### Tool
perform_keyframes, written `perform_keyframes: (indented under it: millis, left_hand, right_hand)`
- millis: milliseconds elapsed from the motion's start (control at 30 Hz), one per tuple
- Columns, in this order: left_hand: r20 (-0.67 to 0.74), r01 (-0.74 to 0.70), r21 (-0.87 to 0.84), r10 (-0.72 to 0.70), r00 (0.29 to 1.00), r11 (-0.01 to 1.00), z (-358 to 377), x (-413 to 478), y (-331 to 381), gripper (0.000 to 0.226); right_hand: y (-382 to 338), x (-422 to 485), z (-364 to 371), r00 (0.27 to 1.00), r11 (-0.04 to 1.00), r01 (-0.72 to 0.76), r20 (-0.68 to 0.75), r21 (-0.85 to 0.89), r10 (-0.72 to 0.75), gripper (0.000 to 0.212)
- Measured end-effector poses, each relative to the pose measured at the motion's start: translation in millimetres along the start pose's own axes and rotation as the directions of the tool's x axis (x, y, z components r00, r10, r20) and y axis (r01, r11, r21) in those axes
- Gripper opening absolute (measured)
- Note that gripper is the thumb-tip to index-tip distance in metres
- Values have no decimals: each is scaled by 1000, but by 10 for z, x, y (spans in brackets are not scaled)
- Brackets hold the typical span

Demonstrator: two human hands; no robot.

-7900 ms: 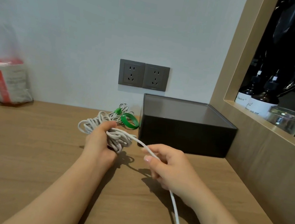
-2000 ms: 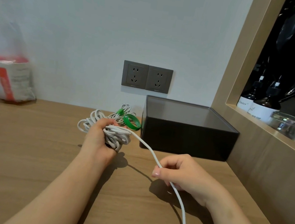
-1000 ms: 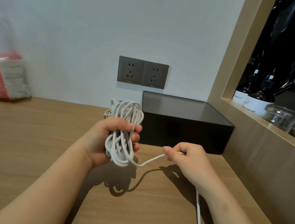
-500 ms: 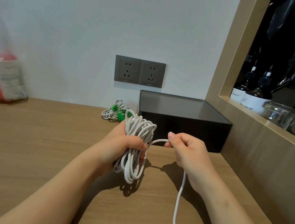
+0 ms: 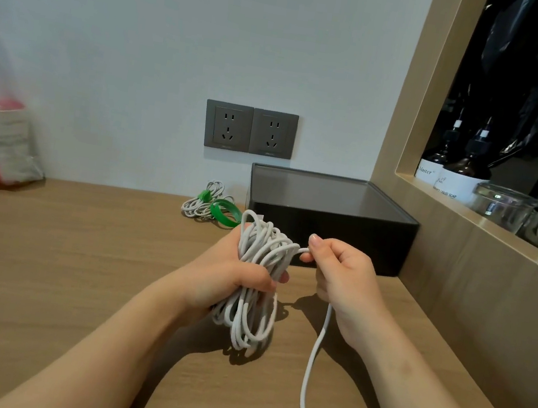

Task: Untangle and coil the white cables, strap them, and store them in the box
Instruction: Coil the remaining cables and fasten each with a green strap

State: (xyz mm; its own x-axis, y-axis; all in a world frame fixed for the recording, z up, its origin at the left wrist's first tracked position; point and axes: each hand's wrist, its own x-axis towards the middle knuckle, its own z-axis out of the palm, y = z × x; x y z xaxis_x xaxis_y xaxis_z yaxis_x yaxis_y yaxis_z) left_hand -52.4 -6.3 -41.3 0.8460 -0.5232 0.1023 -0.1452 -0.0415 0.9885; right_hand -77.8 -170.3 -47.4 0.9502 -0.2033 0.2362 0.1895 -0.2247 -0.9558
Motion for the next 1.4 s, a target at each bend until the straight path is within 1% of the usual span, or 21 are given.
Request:
perform_keyframes:
  millis: [67,133,233,300,400,467,567,667,767,867,1067,1133,1167,1233,1300,1333,1400]
  left_hand:
    - [-24,-15,82,17,1000,997,23,6,-16,51]
    - [-58,-19,94,24,998,995,39,10,-16,49]
    - [-101,-29,43,33,994,999,34,20,-22,45]
    - [-118,-31,0,31,993,1000,34,22,-28,47]
    - [-151,-40,-71,29,988,997,29,25,-24,46]
    - [-177,-37,-50,28,984,998,17,32,-21,42]
    - [-178,-33,50,42,983,998,5,40,-33,44]
    - [-138,-29,99,42,990,995,12,23,-21,45]
    - [-106,-27,154,44,993,988,30,-2,8,44]
    - [-110,-16,160,34,993,987,37,-2,11,43]
    - [-148,11,46,-4,989,999,33,28,-27,43]
    - [-210,-2,8,4,978,1000,32,48,-56,46]
    - [-252,-11,-21,5,968,1000,28,59,-66,47]
    - [-348,-28,-137,-21,937,990,-9,80,-78,51]
    - [-434,-62,-274,-66,899,960,-78,87,-78,49]
    - [-469,-84,-321,-82,879,943,-116,89,-82,49]
    - [-523,-109,-360,-104,846,926,-179,98,-114,53]
  right_hand:
    - [0,3,8,1000,1000,1,14,10,-1,29]
    - [-8,5,19,1000,999,-6,22,38,5,29]
    - [-16,14,31,998,995,-17,57,100,11,27]
    - [-27,12,27,996,990,-21,87,139,8,24]
    - [-38,-11,21,990,985,-2,142,170,-22,19]
    - [-36,-17,30,986,993,24,162,117,-43,13]
    - [-31,-15,36,988,999,28,150,45,-35,8]
    - [-29,-32,31,988,999,19,155,48,-26,8]
    - [-22,-44,35,988,994,68,142,-80,-57,7]
    - [-31,-48,30,986,988,99,145,-121,-81,9]
    - [-17,-34,58,986,988,98,148,-118,-81,8]
    - [-15,-29,54,990,998,55,135,-43,-49,6]
    - [-20,-23,42,992,1000,18,121,24,-21,7]
    - [-43,-4,-3,996,980,-68,75,187,55,11]
    - [-65,14,-55,992,942,-121,21,313,121,11]
    - [-68,21,-72,991,934,-127,-5,333,137,11]
    - [-55,25,-75,991,957,-104,-50,271,122,12]
